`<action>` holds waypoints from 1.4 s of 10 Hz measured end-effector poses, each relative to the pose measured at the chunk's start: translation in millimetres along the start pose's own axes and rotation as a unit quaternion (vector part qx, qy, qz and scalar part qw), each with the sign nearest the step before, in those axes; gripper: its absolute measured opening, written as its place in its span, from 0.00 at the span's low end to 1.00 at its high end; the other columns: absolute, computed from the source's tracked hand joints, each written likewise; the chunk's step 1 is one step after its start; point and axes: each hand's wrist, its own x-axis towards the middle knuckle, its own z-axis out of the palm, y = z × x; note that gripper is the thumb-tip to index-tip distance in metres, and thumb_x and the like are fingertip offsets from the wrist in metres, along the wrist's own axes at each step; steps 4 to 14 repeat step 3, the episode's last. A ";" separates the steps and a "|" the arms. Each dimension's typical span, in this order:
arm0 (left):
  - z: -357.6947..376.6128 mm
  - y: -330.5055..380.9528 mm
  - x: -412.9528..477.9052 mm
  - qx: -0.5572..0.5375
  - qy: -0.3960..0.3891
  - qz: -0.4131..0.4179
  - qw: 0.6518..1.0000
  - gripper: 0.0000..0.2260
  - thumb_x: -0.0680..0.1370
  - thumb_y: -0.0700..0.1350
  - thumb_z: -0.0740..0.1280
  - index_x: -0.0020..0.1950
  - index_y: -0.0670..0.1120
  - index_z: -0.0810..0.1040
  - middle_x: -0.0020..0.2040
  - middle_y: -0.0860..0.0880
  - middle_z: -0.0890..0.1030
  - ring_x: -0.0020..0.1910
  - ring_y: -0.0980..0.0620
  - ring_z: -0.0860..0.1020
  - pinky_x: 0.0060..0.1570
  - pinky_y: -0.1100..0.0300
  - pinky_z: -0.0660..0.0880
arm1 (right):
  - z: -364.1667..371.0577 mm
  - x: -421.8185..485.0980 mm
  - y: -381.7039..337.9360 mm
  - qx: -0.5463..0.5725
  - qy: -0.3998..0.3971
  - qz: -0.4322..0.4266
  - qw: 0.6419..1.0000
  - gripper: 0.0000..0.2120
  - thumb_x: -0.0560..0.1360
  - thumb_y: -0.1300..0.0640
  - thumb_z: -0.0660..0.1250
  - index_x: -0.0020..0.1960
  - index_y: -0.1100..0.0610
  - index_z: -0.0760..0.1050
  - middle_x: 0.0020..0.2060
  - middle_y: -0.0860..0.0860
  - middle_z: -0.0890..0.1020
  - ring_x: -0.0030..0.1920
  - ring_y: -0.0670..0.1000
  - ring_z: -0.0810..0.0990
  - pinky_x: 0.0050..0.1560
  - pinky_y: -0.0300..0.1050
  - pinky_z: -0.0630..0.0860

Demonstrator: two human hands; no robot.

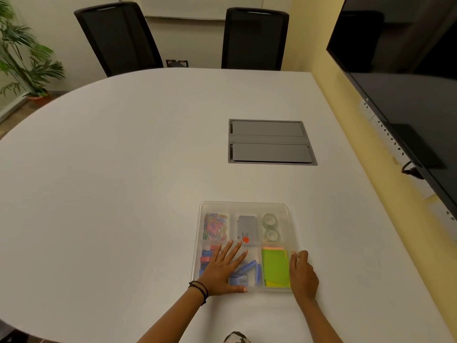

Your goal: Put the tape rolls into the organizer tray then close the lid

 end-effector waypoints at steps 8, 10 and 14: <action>-40.6 1.8 19.3 -0.004 0.033 -0.047 0.998 0.29 0.80 0.59 0.54 0.77 0.53 0.45 0.79 0.50 0.44 0.78 0.48 0.40 0.73 0.50 0.33 | -27.7 36.9 -57.2 0.027 -0.009 -0.162 0.986 0.21 0.79 0.56 0.59 0.69 0.61 0.62 0.65 0.61 0.71 0.62 0.61 0.72 0.57 0.55 0.76; -40.6 1.8 19.3 -0.004 0.033 -0.047 0.998 0.29 0.80 0.59 0.54 0.77 0.53 0.45 0.79 0.50 0.44 0.78 0.48 0.40 0.73 0.50 0.33 | -27.7 36.9 -57.2 0.027 -0.009 -0.162 0.986 0.21 0.79 0.56 0.59 0.69 0.61 0.62 0.65 0.61 0.71 0.62 0.61 0.72 0.57 0.55 0.76; -40.6 1.8 19.3 -0.004 0.033 -0.047 0.998 0.29 0.80 0.59 0.54 0.77 0.53 0.45 0.79 0.50 0.44 0.78 0.48 0.40 0.73 0.50 0.33 | -27.7 36.9 -57.2 0.027 -0.009 -0.162 0.986 0.21 0.79 0.56 0.59 0.69 0.61 0.62 0.65 0.61 0.71 0.62 0.61 0.72 0.57 0.55 0.76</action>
